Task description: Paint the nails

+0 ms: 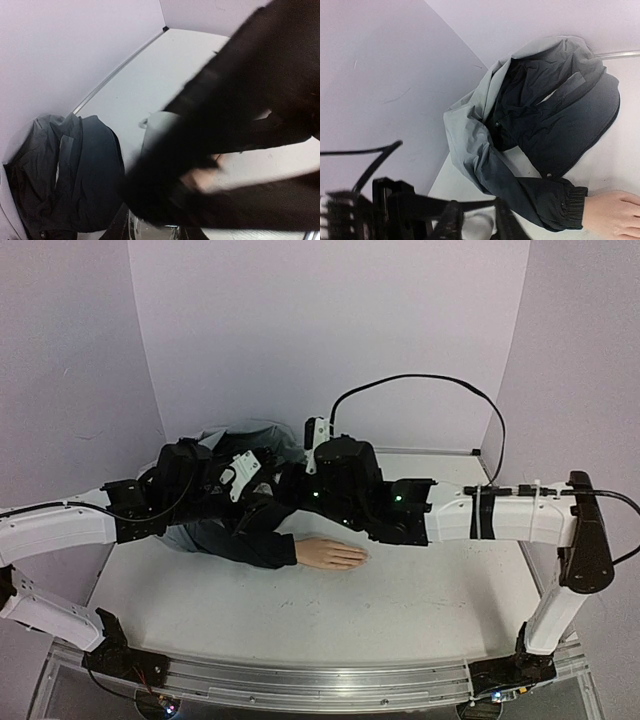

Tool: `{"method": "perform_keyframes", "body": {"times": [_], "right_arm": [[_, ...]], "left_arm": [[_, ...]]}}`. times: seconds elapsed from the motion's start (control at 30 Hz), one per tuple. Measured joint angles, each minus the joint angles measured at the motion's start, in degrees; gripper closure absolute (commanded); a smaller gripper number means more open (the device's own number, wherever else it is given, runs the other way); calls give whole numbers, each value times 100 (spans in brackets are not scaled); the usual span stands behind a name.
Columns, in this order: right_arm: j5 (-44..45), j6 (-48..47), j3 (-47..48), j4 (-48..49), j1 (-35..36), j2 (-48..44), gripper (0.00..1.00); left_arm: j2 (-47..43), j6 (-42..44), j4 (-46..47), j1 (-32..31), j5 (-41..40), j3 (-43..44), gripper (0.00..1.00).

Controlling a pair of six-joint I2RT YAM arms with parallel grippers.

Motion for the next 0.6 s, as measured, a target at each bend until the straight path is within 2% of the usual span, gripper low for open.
{"method": "perform_keyframes", "body": {"times": [0.07,0.2,0.27,0.33,0.43,0.5,0.6], "right_arm": [[-90,-208,-221,-9,59,-280,36],[-127,-664,-828,-26,133,-1143,20],[-142,-804,-1189,-57,2,-1676,9],[-315,-1067,-1679,-48,-304,-2387,9],[-752,-1512,-2065,-35,-861,-2955,9],[-1405,-1980,-2212,-28,-1058,-3128,10],[-2702,-2588,-2251,-28,-1060,-3042,16]], "left_arm": [[0,2,251,-4,39,0,100],[-22,24,527,20,345,0,100],[-22,42,568,17,564,0,100],[-22,48,579,17,859,0,100],[-22,57,586,20,1471,0,100],[-22,52,597,22,1941,0,100],[-22,35,627,22,2712,0,100]]}}
